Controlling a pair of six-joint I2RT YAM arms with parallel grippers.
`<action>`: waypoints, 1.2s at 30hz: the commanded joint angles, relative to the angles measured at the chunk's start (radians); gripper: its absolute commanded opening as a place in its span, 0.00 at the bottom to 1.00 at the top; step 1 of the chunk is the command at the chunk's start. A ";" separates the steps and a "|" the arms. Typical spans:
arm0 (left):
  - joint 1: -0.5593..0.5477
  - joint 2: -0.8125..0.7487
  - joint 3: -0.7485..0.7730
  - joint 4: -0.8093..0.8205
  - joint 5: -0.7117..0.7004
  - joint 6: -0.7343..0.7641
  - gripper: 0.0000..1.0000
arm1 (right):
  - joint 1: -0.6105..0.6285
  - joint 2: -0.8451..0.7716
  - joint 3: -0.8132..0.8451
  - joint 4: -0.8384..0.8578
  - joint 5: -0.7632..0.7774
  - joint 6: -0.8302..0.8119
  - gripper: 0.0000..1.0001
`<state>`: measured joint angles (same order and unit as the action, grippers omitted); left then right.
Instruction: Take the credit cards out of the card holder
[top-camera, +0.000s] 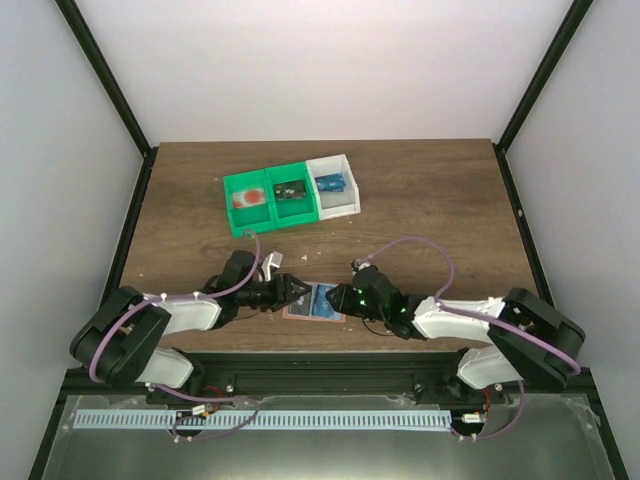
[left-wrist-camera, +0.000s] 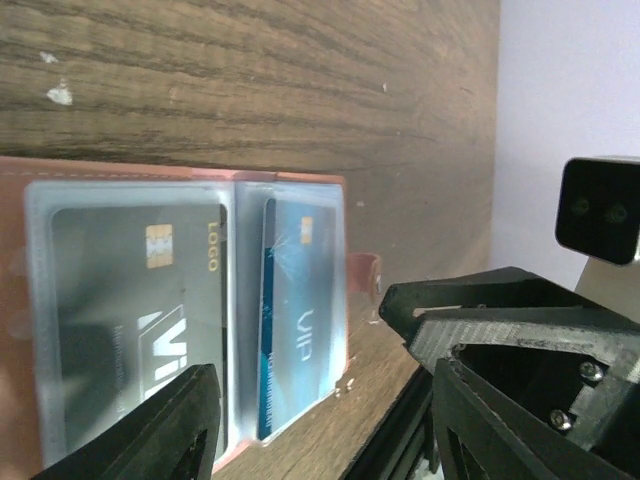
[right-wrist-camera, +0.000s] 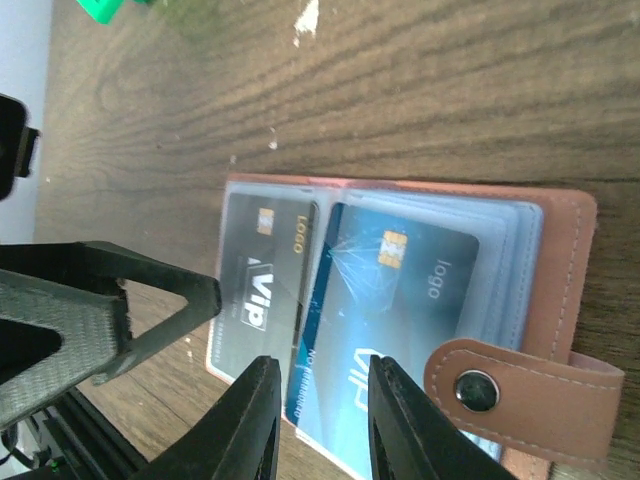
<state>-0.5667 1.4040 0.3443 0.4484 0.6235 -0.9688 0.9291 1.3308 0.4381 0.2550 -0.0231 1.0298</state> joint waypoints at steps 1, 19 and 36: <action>0.004 0.017 0.013 -0.038 -0.007 0.069 0.58 | 0.005 0.064 0.034 -0.005 -0.037 0.000 0.26; -0.015 0.167 0.041 0.048 0.055 0.062 0.37 | 0.005 0.189 0.039 -0.041 -0.057 0.018 0.26; -0.044 0.217 0.063 0.057 0.053 0.056 0.23 | 0.004 0.186 -0.004 0.003 -0.051 0.033 0.25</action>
<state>-0.6018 1.6058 0.3939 0.4862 0.6754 -0.9150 0.9291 1.4990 0.4656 0.2993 -0.0769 1.0504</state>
